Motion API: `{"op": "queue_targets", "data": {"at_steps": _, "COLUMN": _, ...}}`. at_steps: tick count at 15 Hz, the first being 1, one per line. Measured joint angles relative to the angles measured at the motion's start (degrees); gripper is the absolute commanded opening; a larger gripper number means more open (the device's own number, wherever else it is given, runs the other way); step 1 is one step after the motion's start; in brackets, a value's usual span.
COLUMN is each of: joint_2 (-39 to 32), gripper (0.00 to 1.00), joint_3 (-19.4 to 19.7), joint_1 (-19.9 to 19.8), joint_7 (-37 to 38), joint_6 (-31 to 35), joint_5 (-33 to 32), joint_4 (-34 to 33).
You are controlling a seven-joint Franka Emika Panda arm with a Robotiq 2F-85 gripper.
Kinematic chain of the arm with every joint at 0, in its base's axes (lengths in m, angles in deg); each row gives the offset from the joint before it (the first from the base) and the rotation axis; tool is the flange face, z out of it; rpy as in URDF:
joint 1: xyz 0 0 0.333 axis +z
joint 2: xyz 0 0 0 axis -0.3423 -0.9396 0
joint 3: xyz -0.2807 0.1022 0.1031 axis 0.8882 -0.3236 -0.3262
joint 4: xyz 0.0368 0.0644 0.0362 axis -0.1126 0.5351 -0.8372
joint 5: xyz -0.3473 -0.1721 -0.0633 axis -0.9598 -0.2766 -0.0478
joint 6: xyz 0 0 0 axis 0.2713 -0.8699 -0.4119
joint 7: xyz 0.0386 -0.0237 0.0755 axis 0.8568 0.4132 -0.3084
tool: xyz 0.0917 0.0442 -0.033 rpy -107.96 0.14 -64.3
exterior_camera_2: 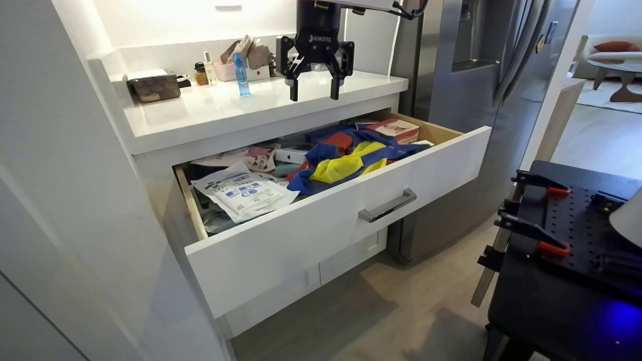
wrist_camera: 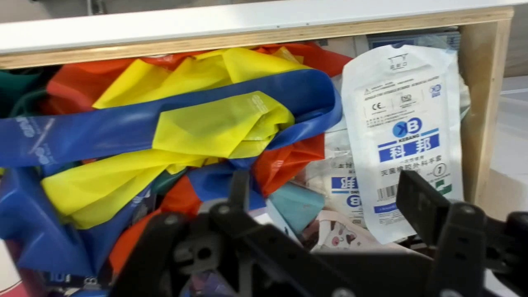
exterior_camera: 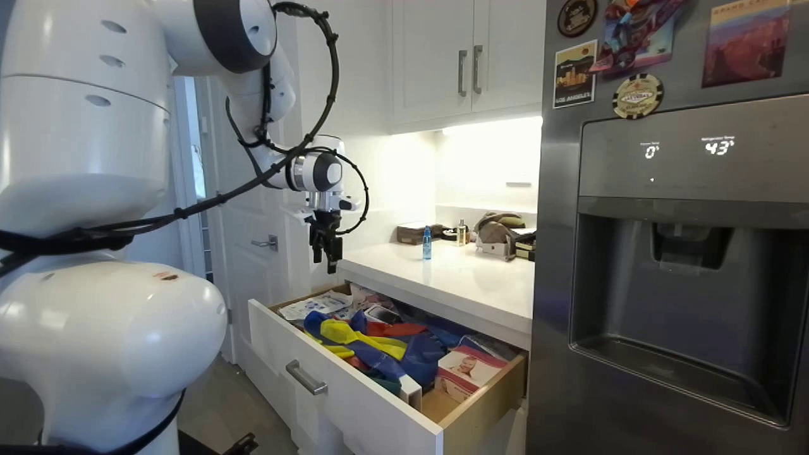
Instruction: Move the packet from the counter to the drawer
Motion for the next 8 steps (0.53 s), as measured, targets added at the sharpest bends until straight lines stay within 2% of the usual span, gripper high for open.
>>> {"op": "queue_targets", "data": {"at_steps": 4, "joint_2": 0.8, "gripper": 1.0, "joint_3": 0.5, "joint_1": 0.0, "joint_7": 3.3, "joint_6": -7.0, "joint_5": -7.1, "joint_4": -1.4}}
{"op": "queue_targets", "data": {"at_steps": 8, "joint_2": 1.9, "gripper": 1.0, "joint_3": 0.6, "joint_1": 0.0, "joint_7": 3.5, "joint_6": -11.3, "joint_5": -8.3, "joint_4": -1.8}}
